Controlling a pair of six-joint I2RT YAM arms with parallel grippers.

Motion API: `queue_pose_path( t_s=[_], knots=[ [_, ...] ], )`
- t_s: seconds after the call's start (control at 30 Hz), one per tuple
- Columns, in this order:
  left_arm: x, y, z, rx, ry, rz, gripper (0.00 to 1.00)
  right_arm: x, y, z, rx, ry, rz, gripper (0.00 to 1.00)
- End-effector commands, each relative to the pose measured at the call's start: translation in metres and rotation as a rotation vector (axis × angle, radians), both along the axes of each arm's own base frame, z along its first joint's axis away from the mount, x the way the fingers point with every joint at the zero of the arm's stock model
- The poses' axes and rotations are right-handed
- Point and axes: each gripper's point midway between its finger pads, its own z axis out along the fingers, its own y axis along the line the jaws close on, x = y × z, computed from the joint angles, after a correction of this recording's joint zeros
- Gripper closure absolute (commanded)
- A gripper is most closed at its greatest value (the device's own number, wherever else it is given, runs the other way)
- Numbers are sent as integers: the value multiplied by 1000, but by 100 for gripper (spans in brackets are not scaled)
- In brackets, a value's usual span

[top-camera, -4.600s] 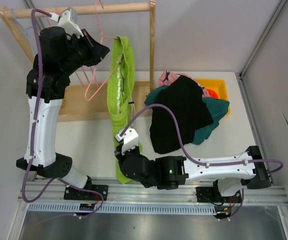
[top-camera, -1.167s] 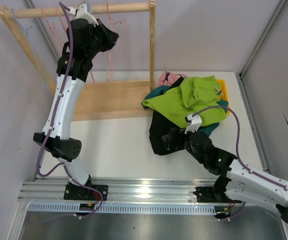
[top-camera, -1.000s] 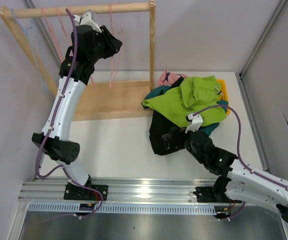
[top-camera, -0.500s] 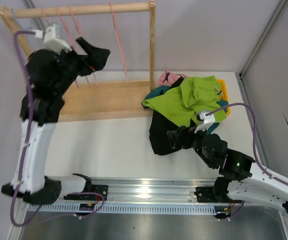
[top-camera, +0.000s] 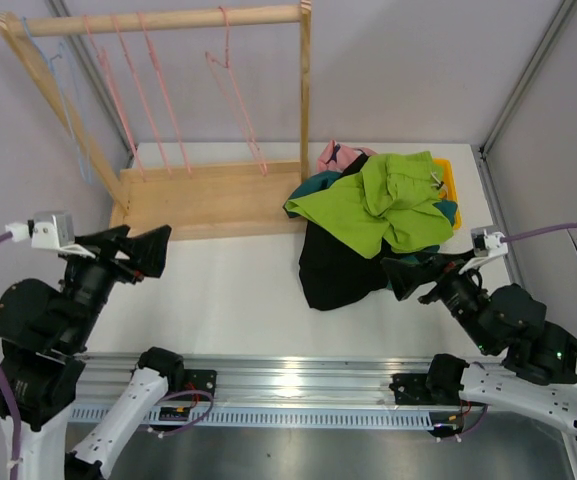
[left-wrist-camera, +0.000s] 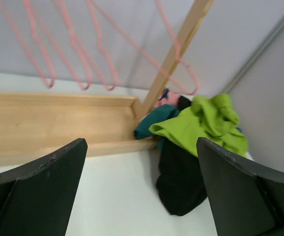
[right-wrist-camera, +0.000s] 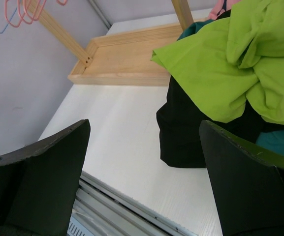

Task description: Remove the shorts from the hanger

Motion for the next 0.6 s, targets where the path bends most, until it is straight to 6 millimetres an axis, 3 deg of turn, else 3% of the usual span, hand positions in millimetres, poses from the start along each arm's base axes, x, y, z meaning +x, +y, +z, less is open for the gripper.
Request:
queue_pose_path(
  t_s=[0.0, 0.07, 0.13, 0.33, 0.57],
  knots=[
    [-6, 26, -47, 65, 91, 121, 1, -6, -16, 0, -39, -10, -3, 1],
    [-7, 31, -72, 74, 125, 147, 1, -8, -26, 1, -36, -17, -14, 1],
    [-15, 37, -76, 66, 97, 170, 1, -10, -36, 3, -29, -28, -30, 1],
    [-12, 36, -113, 78, 107, 164, 1, -15, -73, 0, 24, -74, -100, 1],
    [-24, 42, -107, 9, -47, 184, 1, -14, -87, -13, 26, -55, -153, 1]
  ],
)
